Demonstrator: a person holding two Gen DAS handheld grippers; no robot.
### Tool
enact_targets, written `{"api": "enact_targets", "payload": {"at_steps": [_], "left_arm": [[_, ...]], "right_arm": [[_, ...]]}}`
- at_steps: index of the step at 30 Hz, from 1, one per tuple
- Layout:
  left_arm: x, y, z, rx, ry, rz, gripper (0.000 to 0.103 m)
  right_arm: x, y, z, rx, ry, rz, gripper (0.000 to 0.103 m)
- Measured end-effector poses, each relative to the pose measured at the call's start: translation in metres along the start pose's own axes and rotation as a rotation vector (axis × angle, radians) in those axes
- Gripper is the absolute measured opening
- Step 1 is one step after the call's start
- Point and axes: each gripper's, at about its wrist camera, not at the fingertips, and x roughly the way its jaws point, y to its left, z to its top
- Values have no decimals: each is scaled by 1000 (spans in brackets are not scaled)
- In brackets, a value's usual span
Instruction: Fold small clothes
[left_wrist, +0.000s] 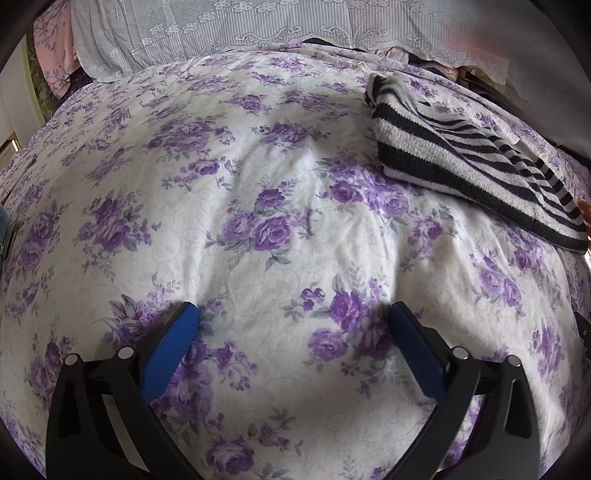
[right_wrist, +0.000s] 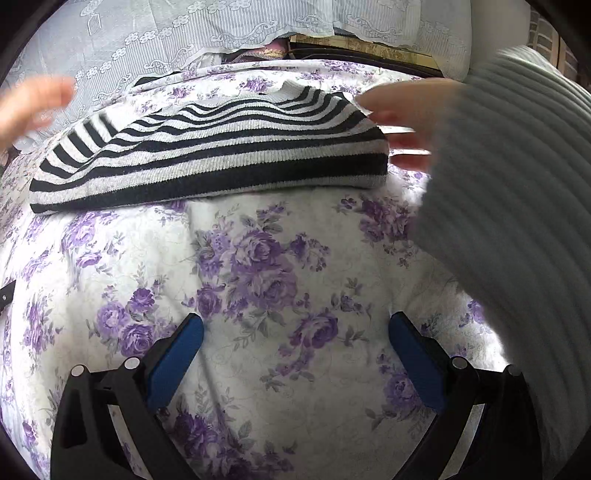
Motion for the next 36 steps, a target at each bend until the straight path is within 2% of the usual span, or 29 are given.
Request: {"api": "enact_targets", "payload": {"at_steps": [36], "left_arm": [[-4,-9,-11,-9,-25,40,99]], "right_arm": [[-4,4,-4,-1,-4,-6,100]]}}
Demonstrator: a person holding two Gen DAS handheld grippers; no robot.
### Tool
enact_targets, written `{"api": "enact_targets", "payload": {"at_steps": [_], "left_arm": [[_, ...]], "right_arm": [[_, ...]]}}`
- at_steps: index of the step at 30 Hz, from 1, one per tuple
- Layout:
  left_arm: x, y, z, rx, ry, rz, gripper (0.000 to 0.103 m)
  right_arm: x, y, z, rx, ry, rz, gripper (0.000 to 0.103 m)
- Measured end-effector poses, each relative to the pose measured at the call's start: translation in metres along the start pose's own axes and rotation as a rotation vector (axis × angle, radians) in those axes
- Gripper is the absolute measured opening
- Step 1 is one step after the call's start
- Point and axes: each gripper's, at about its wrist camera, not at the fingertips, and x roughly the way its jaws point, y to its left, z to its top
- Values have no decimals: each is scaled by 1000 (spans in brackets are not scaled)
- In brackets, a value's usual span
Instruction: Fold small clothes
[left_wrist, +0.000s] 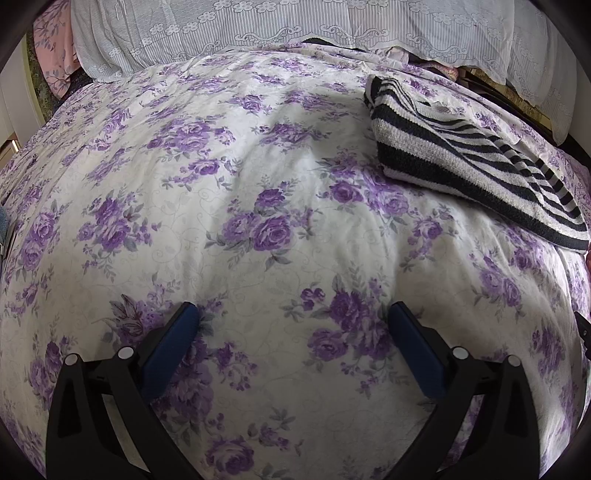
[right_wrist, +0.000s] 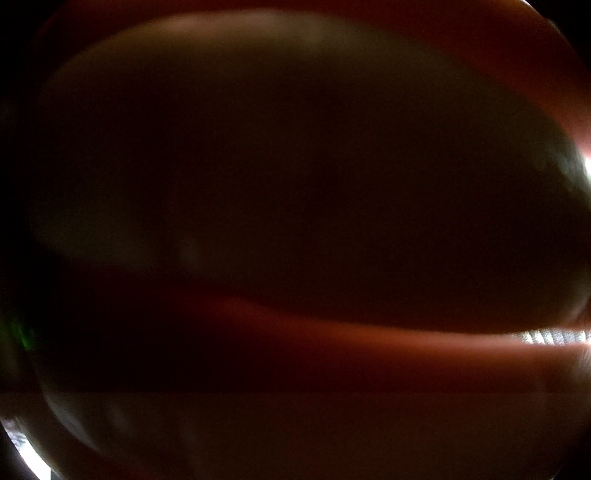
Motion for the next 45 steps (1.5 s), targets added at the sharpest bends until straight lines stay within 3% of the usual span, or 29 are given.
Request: {"api": "enact_targets", "payload": {"at_steps": [45], "left_arm": [[-1,-2,-2,-2,-5,9,99]], "right_arm": [[5,-3,4,4,4,6,100]]}}
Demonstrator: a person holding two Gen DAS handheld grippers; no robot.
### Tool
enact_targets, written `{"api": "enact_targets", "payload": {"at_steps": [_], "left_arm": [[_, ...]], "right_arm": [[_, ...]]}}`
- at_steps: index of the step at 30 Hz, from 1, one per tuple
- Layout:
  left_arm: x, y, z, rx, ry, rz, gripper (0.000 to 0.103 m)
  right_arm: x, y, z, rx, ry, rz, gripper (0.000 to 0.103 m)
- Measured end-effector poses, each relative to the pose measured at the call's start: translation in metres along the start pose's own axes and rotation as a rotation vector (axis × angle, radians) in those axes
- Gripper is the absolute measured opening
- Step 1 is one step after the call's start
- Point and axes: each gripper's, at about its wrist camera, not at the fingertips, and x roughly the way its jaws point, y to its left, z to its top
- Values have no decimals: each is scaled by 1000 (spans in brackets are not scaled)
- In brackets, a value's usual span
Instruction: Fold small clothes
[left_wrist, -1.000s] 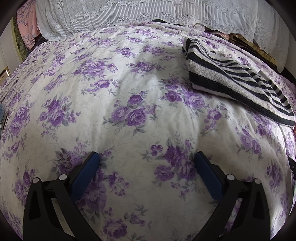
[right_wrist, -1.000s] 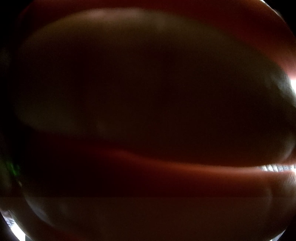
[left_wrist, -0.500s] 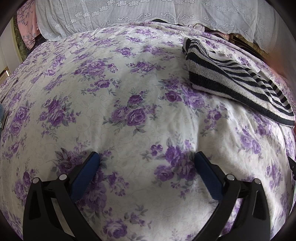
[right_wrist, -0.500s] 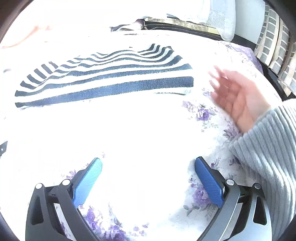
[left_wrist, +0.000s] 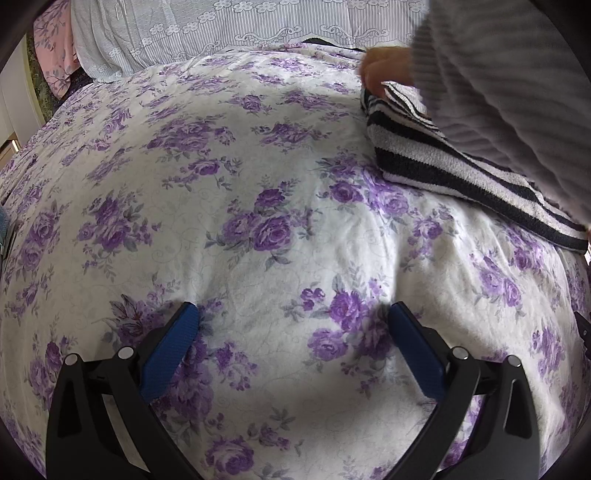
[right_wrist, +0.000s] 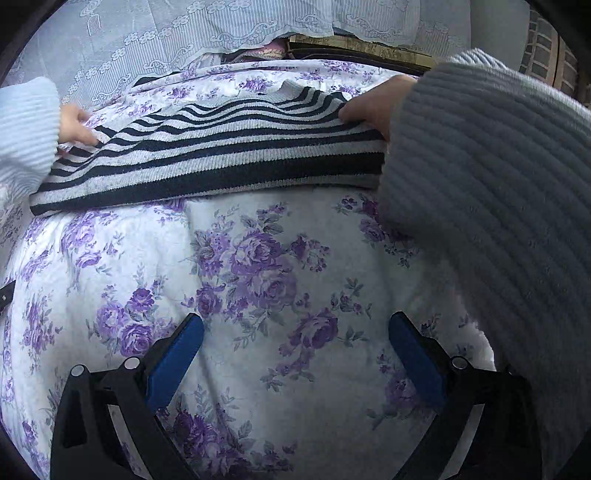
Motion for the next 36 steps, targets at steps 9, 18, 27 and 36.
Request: {"api": "enact_targets", "payload": {"at_steps": [9,18,27,36], "left_arm": [[0,0,0,1,1,1,99],[-1,2,-1,7,11,3,99],[-1,3,0,9,13,4,99],[-1,3,0,8,13,4,99]], "right_arm": [[1,0,2,0,0,0,100],[4,3,3,-4,6,-3,100],[5,6,3,0,8,2,100],[1,18,-3,0,7,1,100]]}}
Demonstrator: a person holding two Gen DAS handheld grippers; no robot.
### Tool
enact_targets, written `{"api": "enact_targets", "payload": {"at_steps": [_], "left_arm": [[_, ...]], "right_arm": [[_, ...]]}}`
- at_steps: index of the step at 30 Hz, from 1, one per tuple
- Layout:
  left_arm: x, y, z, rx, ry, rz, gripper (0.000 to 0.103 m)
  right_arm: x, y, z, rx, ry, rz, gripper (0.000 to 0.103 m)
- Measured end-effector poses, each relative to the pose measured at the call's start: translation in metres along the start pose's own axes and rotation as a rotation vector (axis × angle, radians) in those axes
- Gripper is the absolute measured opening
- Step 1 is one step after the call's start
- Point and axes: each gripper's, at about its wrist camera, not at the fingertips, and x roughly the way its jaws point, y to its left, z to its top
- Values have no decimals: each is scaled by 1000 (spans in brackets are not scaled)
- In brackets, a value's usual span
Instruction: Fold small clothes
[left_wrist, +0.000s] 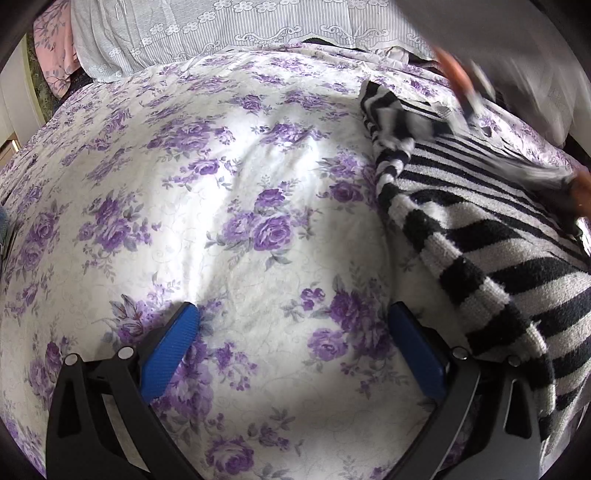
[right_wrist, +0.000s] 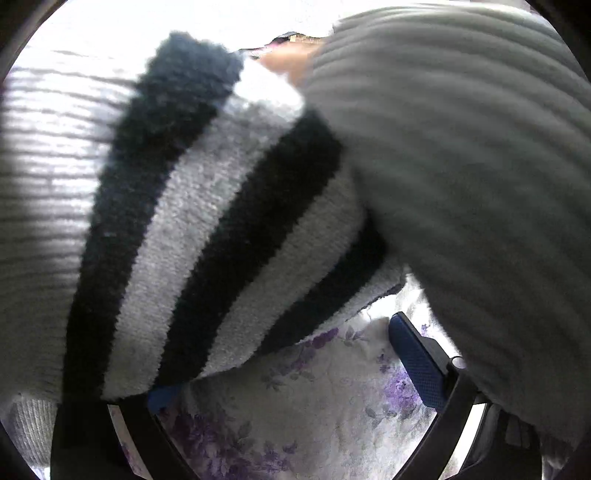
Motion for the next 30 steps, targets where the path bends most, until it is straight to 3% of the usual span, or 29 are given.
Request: {"api": "enact_targets", "payload": {"at_steps": [14,16,18,30], "left_arm": [[-1,0,0,1,2,1,99],[-1,0,0,1,2,1,99],[-1,0,0,1,1,1,99],[-1,0,0,-5,11,9,99]], "right_arm": [[18,1,-4,6,-7,-5,100],[16,-3,-8,5,-6,-6,100],[15,-6,10,7,-3,-3,100],[4,4,9,1,5,-27,100]]}}
